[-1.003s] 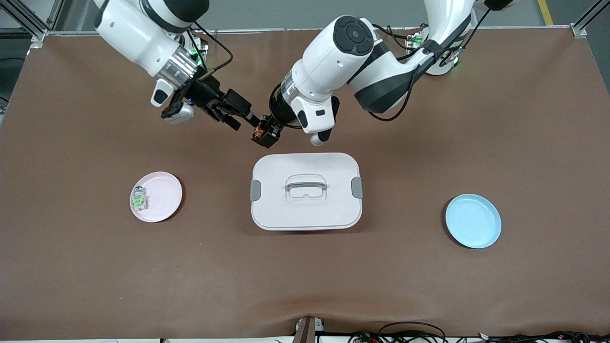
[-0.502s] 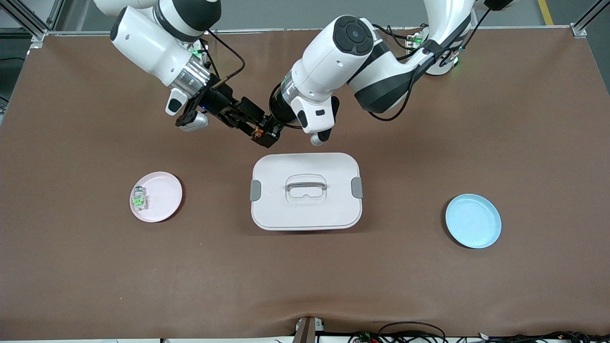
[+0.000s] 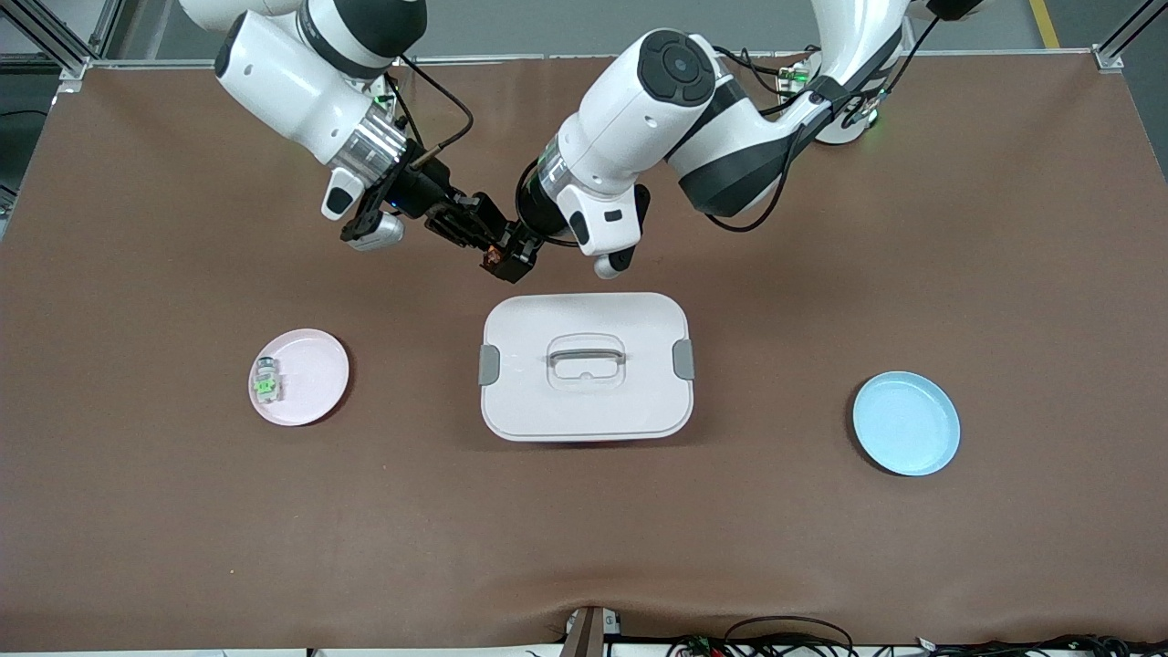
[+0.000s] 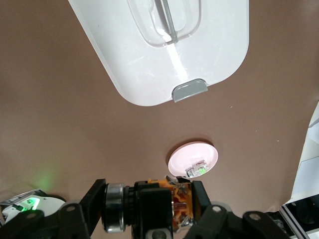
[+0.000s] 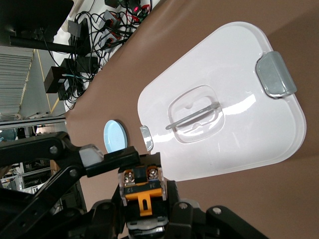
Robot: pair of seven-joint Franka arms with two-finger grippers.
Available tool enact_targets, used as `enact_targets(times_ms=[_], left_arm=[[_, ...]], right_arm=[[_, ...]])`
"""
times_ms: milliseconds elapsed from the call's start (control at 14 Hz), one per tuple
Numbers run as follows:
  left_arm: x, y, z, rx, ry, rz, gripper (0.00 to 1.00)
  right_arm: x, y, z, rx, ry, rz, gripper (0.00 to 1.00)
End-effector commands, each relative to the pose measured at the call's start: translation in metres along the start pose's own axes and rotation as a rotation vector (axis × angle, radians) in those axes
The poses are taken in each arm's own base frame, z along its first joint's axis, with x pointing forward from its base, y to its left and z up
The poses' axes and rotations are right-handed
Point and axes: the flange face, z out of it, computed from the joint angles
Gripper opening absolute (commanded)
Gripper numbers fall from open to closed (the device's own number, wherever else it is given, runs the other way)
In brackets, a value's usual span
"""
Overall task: Transfer orange switch to right arm and place
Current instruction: 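Close the right gripper on the switch and open the left gripper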
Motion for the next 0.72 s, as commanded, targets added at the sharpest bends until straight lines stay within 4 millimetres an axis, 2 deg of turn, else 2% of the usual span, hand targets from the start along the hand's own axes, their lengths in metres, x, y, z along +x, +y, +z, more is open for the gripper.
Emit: enact_targets(times_ms=[0,72,143,215,287,358,573,645], left_arm=[[-0.006,0.003,-0.001,-0.003,-0.019,-0.014,0.0],[-0.005,0.003,-0.001,-0.004,-0.019,-0.014,0.0],[-0.005,0.003,-0.001,-0.004,-0.019,-0.014,0.14],[-0.004,0.004,-0.002,-0.005,-0.019,-0.014,0.36],[-0.005,0.004,-0.002,-0.008,-0.015,-0.007,0.73],[-0.003,0.005,-0.006,-0.017,-0.007,-0.002,1.0],[0.009,0.014,-0.031,-0.056,0.029,0.003,1.0],[0.024,0.021,-0.045,-0.089,0.085,0.031,1.0]], right_arm=[[0.0,-0.008,0.0,0.023,-0.008,0.028,0.0],[0.0,-0.008,0.0,0.023,-0.008,0.028,0.0],[0.0,-0.008,0.001,0.022,-0.009,0.028,0.0],[0.0,-0.008,0.001,0.022,-0.009,0.026,0.0],[0.0,-0.008,0.001,0.022,-0.009,0.028,0.0],[0.0,-0.008,0.001,0.022,-0.009,0.028,0.0],[0.0,-0.006,0.003,0.017,-0.013,0.029,0.0],[0.0,-0.005,0.004,0.015,-0.015,0.03,0.0]])
